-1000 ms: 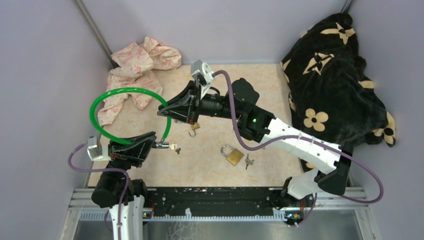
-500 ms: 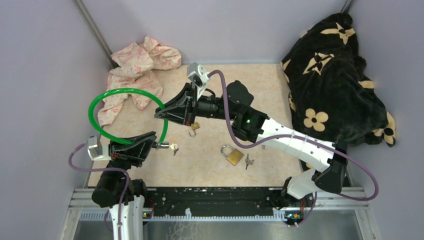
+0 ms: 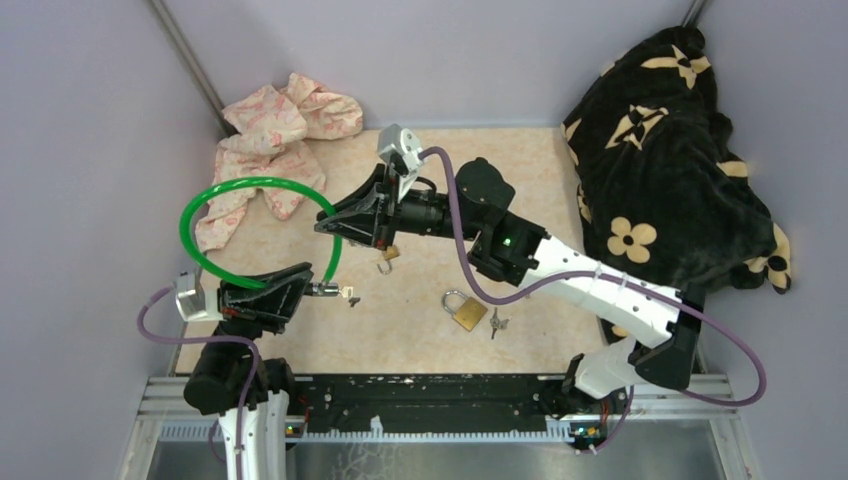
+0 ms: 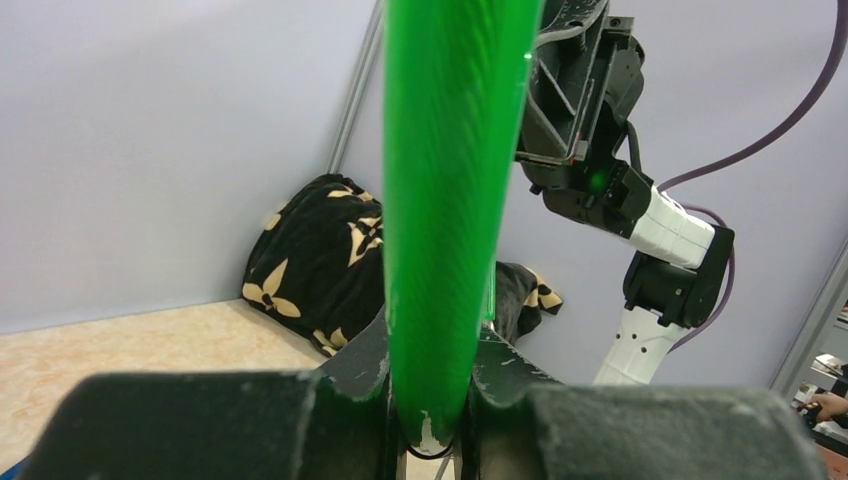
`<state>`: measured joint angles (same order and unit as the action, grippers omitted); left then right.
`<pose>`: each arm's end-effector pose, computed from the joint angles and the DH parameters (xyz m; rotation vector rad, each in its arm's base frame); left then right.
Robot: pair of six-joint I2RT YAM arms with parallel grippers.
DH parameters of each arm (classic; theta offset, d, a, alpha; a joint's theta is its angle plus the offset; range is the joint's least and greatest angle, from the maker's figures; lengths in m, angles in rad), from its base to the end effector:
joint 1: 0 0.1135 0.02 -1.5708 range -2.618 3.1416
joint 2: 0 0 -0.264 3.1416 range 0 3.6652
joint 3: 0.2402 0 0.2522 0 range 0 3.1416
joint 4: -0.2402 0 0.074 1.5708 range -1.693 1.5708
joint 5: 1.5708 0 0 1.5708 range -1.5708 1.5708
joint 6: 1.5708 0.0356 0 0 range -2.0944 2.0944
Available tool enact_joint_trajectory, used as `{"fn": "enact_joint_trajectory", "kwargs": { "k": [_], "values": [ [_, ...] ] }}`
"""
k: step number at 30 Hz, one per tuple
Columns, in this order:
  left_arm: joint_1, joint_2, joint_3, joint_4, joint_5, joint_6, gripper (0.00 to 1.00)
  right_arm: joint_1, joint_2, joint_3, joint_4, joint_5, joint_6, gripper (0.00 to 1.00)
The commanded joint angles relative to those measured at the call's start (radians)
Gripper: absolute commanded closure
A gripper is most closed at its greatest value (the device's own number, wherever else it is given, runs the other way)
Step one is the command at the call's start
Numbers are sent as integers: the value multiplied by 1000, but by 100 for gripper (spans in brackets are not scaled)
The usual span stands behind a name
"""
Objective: Lock with the key
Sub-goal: Lock the lock.
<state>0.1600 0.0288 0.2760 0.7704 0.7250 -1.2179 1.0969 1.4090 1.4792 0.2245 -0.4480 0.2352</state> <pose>0.0352 -0.0182 0.3248 0.2226 0.9124 -1.1846 0.1319 0.2910 0.4819 -0.9644 1.0799 1.4012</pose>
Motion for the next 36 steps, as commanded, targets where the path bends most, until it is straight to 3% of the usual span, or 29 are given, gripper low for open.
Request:
{"fn": "enact_joint_trajectory", "kwargs": {
  "k": [1,26,36],
  "values": [
    [4,-12,0,46,11,6,100,8,-70,62,34,42,-67,100],
    [4,-12,0,53,8,9,100,8,8,7,137,-26,61,100],
    [5,-11,8,75,-15,2,100,8,59,-93,240,-83,188,100]
  ]
}}
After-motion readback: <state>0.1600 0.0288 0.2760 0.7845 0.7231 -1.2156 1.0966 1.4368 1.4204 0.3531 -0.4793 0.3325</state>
